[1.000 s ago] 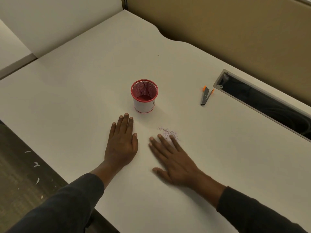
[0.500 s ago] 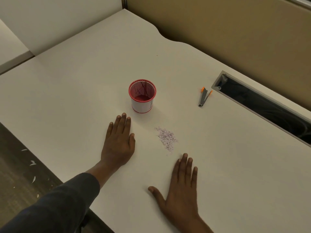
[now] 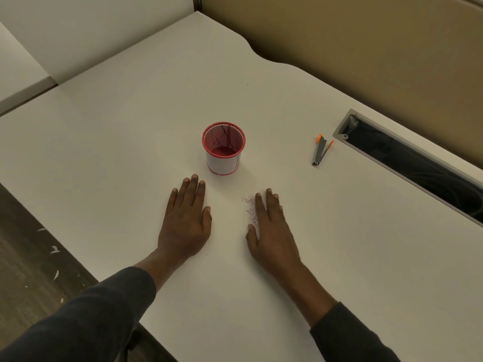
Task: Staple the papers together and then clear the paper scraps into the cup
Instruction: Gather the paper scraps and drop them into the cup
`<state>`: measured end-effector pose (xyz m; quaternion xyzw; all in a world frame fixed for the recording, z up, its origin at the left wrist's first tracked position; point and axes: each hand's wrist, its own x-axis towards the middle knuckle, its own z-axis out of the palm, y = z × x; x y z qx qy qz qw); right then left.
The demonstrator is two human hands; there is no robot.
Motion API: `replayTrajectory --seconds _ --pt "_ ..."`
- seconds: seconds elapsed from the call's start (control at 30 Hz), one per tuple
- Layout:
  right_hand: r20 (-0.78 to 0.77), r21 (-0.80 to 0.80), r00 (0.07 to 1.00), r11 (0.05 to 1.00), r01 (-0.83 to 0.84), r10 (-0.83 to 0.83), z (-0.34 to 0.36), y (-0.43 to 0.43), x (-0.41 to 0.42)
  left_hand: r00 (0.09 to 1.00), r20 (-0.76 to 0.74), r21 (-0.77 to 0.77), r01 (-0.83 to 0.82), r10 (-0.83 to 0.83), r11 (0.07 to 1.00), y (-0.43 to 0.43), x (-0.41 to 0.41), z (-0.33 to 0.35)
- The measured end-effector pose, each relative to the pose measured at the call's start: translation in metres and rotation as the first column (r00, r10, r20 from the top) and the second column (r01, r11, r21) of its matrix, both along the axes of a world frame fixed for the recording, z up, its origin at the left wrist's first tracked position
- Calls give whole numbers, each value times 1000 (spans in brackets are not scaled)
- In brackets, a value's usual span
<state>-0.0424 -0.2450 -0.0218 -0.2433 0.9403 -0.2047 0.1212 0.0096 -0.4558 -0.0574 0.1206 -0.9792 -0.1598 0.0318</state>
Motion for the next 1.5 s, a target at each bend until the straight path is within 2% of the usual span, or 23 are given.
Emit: replayTrajectory --seconds 0.1,0.17,0.23,0.37,0.5,0.6,0.67,0.73,0.77,0.83,0.87,0.97,1.1,1.2,1.4,1.5 --pt "-16 34 989 988 -149 149 3 4 -4 1000 -5 -4 2 -2 1000 0 0 1" --pt "-113 100 969 973 -209 220 -1 13 -6 1000 -2 -2 0 0 1000 0 0 1" --pt "-200 145 946 963 -228 254 -5 22 -9 1000 -4 1 -1 1 1000 1 0 2" --pt "-395 136 877 961 -240 275 0 30 -13 1000 12 1 -2 2 1000 0 0 3" --pt "-369 173 884 956 -238 287 3 30 -19 1000 16 2 -5 5 1000 1 0 3" --pt "-313 65 931 982 -177 188 4 28 -22 1000 20 8 -5 5 1000 1 0 3" --pt "-290 -121 955 988 -99 60 8 26 -24 1000 22 9 -7 7 1000 1 0 3" --pt "-150 -342 979 936 79 -137 19 22 -22 1000 22 10 -7 7 1000 1 0 3" --pt "9 -419 971 881 219 -237 25 21 -21 1000 22 11 -8 7 1000 1 0 3" --pt "359 -450 867 750 485 -345 33 20 -21 1000 18 19 -6 6 1000 1 0 3" --pt "484 -444 800 688 574 -354 35 20 -22 1000 14 22 -5 5 1000 1 0 3" --pt "693 -420 646 549 723 -320 38 22 -23 1000 6 23 -4 4 1000 0 0 3" --pt "783 -401 561 470 786 -269 40 25 -22 1000 -5 24 -2 2 1000 0 1 0" --pt "802 -403 547 458 792 -241 50 23 -27 1000 -6 20 0 0 1000 1 1 -1" --pt "825 -490 561 413 768 -63 92 -14 -61 1000 0 16 -3 3 1000 1 1 1" --pt "766 -567 642 450 689 -17 108 -43 -86 1000 -1 20 -5 5 1000 0 1 1"
